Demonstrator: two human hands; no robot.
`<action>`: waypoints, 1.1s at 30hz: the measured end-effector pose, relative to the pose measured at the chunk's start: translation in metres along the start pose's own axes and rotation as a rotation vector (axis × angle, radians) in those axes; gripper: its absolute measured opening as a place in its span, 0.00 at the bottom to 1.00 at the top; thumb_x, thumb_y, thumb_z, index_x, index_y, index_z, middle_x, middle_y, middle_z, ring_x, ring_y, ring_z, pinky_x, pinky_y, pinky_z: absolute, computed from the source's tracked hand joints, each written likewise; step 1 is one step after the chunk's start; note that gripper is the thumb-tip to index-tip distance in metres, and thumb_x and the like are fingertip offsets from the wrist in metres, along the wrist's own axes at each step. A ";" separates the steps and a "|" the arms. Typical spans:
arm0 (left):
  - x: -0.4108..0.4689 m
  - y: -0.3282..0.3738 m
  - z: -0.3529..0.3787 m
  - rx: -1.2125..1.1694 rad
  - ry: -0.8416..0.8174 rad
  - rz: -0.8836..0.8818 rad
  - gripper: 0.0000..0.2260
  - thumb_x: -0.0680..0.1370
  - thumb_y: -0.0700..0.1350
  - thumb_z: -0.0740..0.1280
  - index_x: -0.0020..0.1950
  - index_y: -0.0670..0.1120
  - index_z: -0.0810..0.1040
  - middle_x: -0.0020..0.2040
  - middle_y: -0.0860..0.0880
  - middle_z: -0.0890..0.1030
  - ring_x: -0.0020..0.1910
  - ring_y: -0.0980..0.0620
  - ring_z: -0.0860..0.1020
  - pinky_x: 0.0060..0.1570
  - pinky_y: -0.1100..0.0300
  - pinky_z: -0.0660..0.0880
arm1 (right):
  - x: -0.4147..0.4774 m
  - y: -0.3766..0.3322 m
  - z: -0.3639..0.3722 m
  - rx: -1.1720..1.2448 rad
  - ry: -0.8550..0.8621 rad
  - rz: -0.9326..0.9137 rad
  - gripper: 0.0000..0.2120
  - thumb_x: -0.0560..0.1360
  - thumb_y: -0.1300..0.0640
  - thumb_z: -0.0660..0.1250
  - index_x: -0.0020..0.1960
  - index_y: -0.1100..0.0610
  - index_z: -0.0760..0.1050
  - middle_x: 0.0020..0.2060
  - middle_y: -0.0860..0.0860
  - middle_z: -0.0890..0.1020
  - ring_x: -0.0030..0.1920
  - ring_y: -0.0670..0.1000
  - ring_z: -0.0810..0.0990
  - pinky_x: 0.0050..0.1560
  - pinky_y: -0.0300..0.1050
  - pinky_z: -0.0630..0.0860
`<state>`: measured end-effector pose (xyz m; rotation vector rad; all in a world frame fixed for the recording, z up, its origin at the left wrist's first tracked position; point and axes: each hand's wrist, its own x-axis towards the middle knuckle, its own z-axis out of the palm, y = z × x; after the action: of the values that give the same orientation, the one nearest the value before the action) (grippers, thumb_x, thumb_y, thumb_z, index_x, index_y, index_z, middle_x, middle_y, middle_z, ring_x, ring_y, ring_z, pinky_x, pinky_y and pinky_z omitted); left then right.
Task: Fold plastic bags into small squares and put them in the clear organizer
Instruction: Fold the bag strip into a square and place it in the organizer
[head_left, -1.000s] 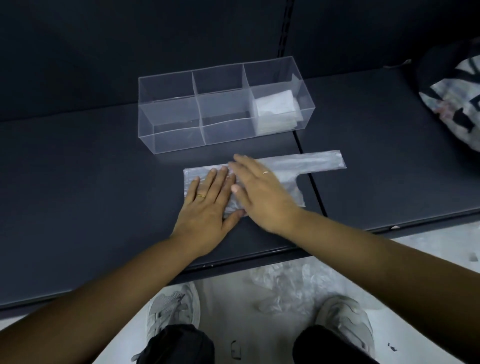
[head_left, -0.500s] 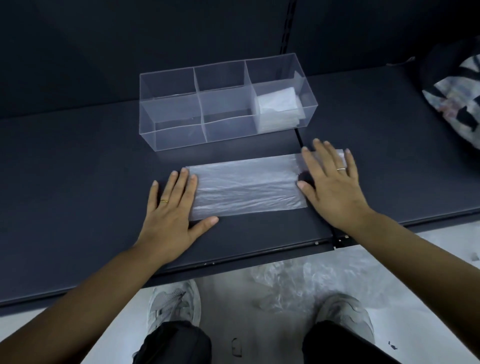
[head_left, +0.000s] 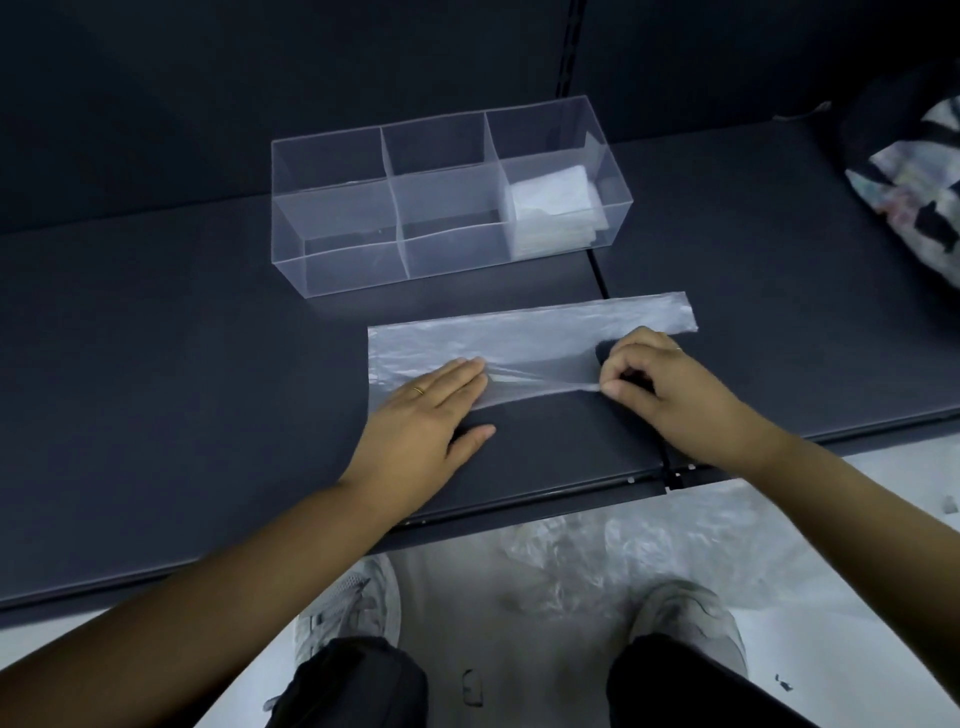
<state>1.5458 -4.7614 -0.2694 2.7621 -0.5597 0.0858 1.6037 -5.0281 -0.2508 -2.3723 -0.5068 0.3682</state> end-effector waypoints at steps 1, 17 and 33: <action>0.001 -0.001 0.001 0.008 0.056 0.009 0.18 0.73 0.43 0.74 0.62 0.39 0.79 0.63 0.44 0.79 0.62 0.45 0.78 0.63 0.50 0.69 | -0.001 -0.001 -0.004 0.078 -0.029 0.034 0.05 0.77 0.60 0.67 0.43 0.52 0.77 0.47 0.44 0.74 0.50 0.42 0.73 0.55 0.37 0.67; -0.008 -0.023 -0.028 -0.484 0.011 -0.282 0.08 0.78 0.46 0.68 0.54 0.48 0.84 0.52 0.64 0.82 0.54 0.66 0.78 0.56 0.73 0.69 | 0.010 -0.011 0.003 0.161 0.126 0.094 0.04 0.75 0.58 0.70 0.44 0.51 0.82 0.43 0.39 0.84 0.46 0.36 0.80 0.52 0.28 0.70; 0.005 0.004 -0.013 -0.077 0.028 -0.092 0.24 0.81 0.54 0.57 0.72 0.41 0.68 0.73 0.43 0.68 0.73 0.44 0.65 0.73 0.54 0.56 | 0.050 -0.010 0.002 0.187 0.246 0.373 0.08 0.73 0.57 0.72 0.38 0.60 0.82 0.33 0.48 0.83 0.34 0.42 0.78 0.46 0.41 0.77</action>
<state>1.5485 -4.7625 -0.2553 2.7028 -0.4186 0.0797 1.6446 -4.9977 -0.2519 -2.2813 0.0845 0.2688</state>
